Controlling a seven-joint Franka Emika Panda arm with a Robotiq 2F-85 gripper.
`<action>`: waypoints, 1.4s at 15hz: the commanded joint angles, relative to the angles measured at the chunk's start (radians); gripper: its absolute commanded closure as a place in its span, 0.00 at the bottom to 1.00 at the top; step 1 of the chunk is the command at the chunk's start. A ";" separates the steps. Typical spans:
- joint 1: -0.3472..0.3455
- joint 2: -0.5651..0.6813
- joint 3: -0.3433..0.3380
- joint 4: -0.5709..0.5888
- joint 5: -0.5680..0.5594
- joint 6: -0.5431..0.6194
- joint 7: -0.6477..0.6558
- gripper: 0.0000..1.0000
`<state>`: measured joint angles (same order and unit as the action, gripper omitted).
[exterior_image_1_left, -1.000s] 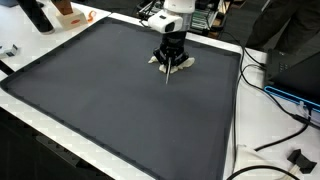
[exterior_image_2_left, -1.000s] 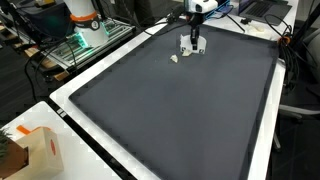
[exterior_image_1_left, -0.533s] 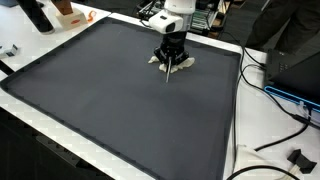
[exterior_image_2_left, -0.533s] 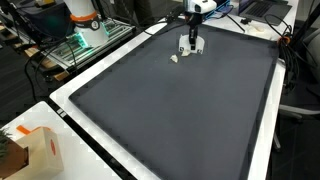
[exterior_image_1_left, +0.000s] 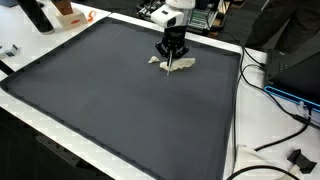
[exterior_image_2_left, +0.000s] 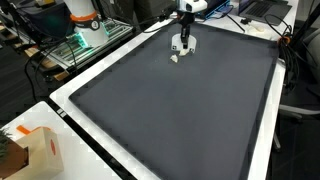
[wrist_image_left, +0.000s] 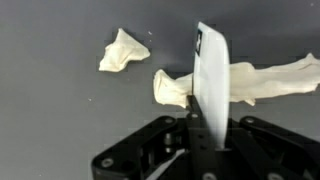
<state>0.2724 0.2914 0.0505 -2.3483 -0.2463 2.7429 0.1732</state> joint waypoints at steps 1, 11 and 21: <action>-0.001 -0.033 0.005 -0.097 -0.002 -0.047 0.020 0.99; -0.032 -0.050 0.045 -0.123 0.019 -0.089 -0.008 0.99; -0.044 0.033 0.021 -0.083 0.012 0.142 -0.013 0.99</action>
<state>0.2349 0.2299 0.0738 -2.4686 -0.2415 2.8273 0.1749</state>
